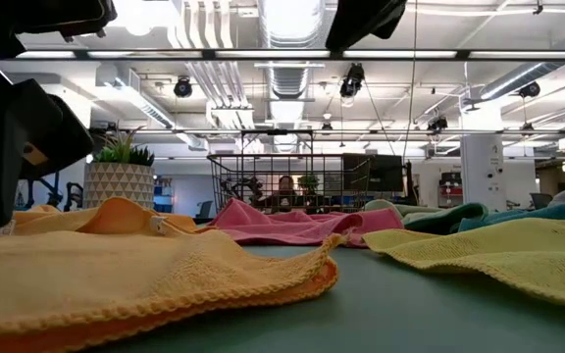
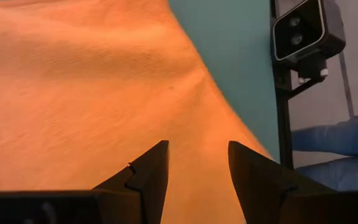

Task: Fold microfiber towels
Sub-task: Fold the bottom orange microfiber towel

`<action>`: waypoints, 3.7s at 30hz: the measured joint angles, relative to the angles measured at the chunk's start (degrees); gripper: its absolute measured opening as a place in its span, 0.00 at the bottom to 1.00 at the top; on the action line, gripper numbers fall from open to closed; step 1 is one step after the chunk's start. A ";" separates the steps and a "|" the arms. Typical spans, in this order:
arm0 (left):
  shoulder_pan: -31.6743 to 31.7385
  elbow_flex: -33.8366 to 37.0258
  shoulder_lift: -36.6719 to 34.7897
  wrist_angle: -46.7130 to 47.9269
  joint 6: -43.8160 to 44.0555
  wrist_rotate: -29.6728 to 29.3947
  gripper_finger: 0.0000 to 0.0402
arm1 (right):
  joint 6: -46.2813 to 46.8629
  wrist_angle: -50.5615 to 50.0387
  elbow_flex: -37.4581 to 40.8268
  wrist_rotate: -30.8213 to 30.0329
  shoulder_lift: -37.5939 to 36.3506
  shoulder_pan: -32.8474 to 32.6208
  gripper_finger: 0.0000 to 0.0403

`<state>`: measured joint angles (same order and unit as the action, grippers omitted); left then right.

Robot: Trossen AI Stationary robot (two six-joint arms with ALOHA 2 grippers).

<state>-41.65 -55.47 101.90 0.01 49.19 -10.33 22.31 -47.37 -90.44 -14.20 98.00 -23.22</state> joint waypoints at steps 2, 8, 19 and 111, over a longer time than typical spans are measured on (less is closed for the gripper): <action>0.00 -0.90 1.12 -0.29 0.38 0.93 0.37 | -0.04 -0.51 0.41 0.00 0.02 0.00 0.02; -0.22 -0.11 1.75 4.71 6.71 3.03 0.37 | 0.15 -0.38 1.95 0.04 0.02 0.00 0.02; -1.19 -0.19 0.26 15.82 7.18 9.72 0.37 | 0.73 -0.03 2.80 0.13 0.02 0.00 0.02; -21.44 -12.56 3.88 55.37 8.94 -7.90 0.37 | -24.41 21.22 -32.39 17.77 41.54 1.14 0.35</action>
<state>-63.09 -68.03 105.78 55.38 58.13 -18.23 -2.11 -26.15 -122.83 3.58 139.53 -22.09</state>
